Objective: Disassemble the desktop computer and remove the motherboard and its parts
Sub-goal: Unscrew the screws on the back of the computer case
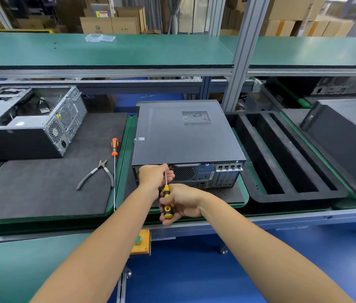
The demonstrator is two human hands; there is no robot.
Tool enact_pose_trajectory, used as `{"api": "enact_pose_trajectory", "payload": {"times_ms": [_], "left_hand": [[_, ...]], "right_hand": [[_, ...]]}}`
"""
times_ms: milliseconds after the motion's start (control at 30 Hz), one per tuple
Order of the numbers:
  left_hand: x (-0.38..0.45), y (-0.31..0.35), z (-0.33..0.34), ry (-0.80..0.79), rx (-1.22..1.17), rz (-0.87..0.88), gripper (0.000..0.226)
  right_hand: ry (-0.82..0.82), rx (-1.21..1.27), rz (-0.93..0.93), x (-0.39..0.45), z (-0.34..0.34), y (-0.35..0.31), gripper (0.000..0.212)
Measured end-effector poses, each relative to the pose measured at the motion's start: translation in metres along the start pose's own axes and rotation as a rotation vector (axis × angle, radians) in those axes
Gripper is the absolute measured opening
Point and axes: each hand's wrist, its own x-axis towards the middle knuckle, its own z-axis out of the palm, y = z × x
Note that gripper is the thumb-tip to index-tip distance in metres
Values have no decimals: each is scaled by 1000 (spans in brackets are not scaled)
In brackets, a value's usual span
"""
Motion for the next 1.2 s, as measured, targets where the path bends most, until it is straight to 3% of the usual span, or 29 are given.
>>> {"api": "enact_pose_trajectory", "payload": {"times_ms": [467, 533, 700, 1200], "left_hand": [[-1, 3, 5, 41, -14, -4, 13], [-1, 4, 5, 36, -5, -7, 13], [1, 5, 4, 13, -34, -25, 18], [4, 4, 4, 7, 14, -32, 18]], "right_hand": [[309, -188, -89, 19, 4, 10, 21], [253, -171, -61, 17, 4, 8, 16], [-69, 41, 50, -2, -5, 0, 6], [-27, 72, 48, -3, -1, 2, 13]]}}
